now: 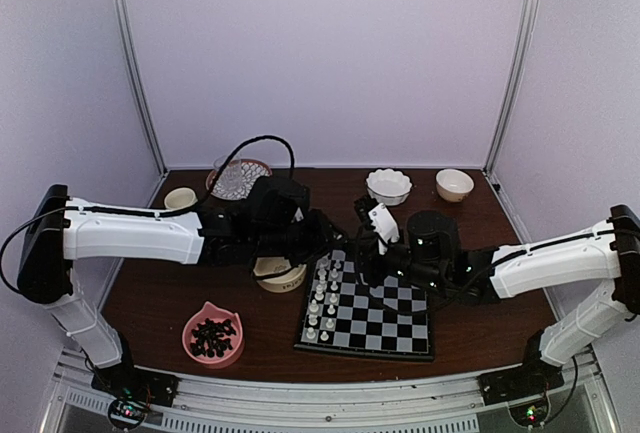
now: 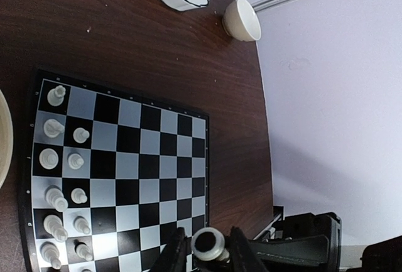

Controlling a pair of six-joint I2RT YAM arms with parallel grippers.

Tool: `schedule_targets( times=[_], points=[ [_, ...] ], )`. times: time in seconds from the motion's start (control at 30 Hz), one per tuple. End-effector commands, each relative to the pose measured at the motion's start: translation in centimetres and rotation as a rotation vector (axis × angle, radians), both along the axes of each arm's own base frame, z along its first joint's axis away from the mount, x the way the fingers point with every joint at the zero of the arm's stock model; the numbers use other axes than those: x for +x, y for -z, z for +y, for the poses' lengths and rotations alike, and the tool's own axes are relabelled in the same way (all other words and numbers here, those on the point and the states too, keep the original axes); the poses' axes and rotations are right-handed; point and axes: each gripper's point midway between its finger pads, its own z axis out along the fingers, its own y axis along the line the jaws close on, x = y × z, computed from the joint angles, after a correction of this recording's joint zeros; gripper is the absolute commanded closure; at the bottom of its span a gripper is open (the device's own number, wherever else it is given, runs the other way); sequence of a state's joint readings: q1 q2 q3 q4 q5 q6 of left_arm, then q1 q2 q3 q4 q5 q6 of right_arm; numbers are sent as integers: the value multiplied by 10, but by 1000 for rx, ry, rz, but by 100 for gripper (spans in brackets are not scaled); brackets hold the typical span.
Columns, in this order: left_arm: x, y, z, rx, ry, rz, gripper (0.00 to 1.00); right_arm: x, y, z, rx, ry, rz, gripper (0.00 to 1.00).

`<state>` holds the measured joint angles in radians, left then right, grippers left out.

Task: Set up the chess pieces on the board
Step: Pass from the left arm to the right, then pass from the right arm to the left

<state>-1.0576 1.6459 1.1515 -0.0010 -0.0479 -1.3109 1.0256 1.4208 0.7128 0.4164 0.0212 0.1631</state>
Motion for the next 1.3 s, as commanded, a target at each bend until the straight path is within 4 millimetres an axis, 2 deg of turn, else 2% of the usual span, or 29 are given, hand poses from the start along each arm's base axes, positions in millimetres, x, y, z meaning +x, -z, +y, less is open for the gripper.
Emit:
schedule_targets(
  times=[0.0, 0.07, 0.23, 0.33, 0.43, 0.57, 0.77, 0.83, 0.93, 1.03, 1.2, 1.27],
  points=[
    [-1, 1, -2, 3, 4, -27, 68, -1, -15, 0, 26, 3, -25, 97],
    [4, -9, 6, 37, -19, -80, 62, -1, -13, -1, 8, 1, -21, 98],
    [13, -40, 56, 228, -93, -254, 46, -4, -13, 1, -8, -20, -12, 98],
    [12, -60, 83, 340, -76, -392, 36, -10, -15, 6, -15, -63, -1, 99],
    [-2, -79, 90, 423, 85, -585, 28, -17, -15, 14, -18, -122, 24, 99],
    [-29, -85, 100, 480, 293, -814, 23, -29, -16, 27, -17, -216, 66, 98],
    [-49, -72, 119, 582, 427, -1134, 20, -48, -19, 42, -3, -347, 120, 97],
    [-60, -67, 117, 575, 487, -1270, 16, -57, -22, 48, -3, -411, 142, 96],
    [-82, -44, 111, 553, 624, -1430, 18, -68, -21, 56, -4, -487, 178, 96],
    [-86, -29, 110, 582, 670, -1500, 19, -73, -15, 63, -17, -532, 213, 96],
    [-89, 3, 105, 638, 786, -1531, 28, -78, 1, 74, -40, -588, 278, 96],
    [-88, 9, 104, 650, 786, -1544, 30, -81, 8, 78, -47, -611, 305, 96]
  ],
)
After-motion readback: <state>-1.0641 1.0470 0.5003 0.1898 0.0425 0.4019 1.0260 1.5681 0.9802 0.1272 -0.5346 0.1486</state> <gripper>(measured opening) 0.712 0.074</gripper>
